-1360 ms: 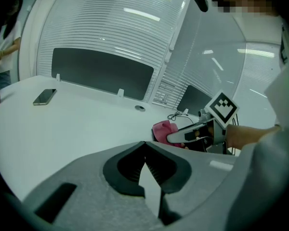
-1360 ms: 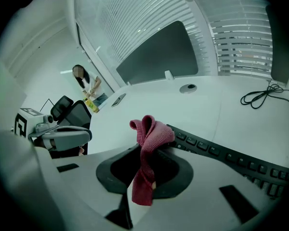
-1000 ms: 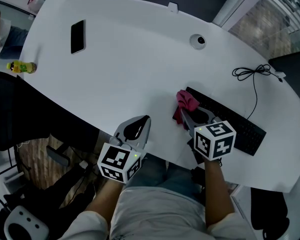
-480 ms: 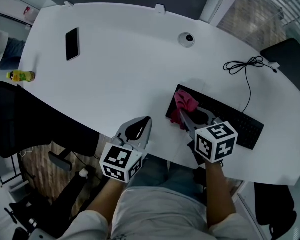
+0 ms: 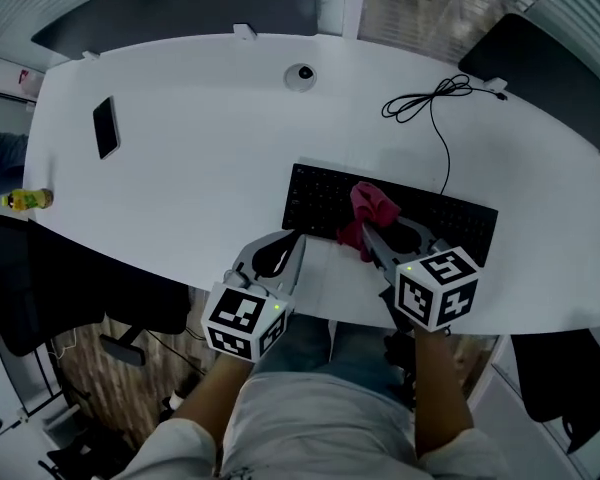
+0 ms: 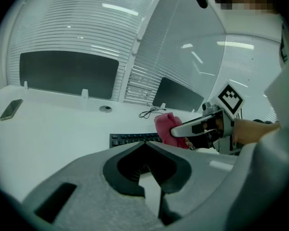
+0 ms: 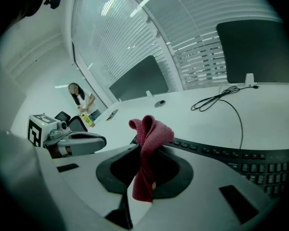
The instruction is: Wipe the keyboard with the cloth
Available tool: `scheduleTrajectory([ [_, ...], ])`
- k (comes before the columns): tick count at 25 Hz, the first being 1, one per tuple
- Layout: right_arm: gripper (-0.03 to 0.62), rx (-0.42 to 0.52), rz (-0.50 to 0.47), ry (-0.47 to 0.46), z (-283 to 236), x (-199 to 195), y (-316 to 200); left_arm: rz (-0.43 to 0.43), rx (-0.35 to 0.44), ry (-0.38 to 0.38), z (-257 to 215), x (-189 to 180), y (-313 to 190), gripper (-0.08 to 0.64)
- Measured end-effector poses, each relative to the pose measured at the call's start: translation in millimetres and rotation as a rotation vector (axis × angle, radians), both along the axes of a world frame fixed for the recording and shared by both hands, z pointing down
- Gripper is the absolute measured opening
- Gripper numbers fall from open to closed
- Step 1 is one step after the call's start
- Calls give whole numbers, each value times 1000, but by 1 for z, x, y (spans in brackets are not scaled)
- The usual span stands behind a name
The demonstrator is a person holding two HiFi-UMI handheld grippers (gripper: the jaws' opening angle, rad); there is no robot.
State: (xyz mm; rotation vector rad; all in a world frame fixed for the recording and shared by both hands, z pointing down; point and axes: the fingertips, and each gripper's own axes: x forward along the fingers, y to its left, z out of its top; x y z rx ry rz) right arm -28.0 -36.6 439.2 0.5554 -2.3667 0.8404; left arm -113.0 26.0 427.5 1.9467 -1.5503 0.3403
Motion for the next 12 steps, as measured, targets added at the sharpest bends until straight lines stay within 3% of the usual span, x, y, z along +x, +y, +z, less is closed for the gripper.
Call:
scheduleTrajectory([
  [12, 61, 29, 201, 46, -3, 139, -29, 166, 8, 6, -5, 102, -33, 11],
])
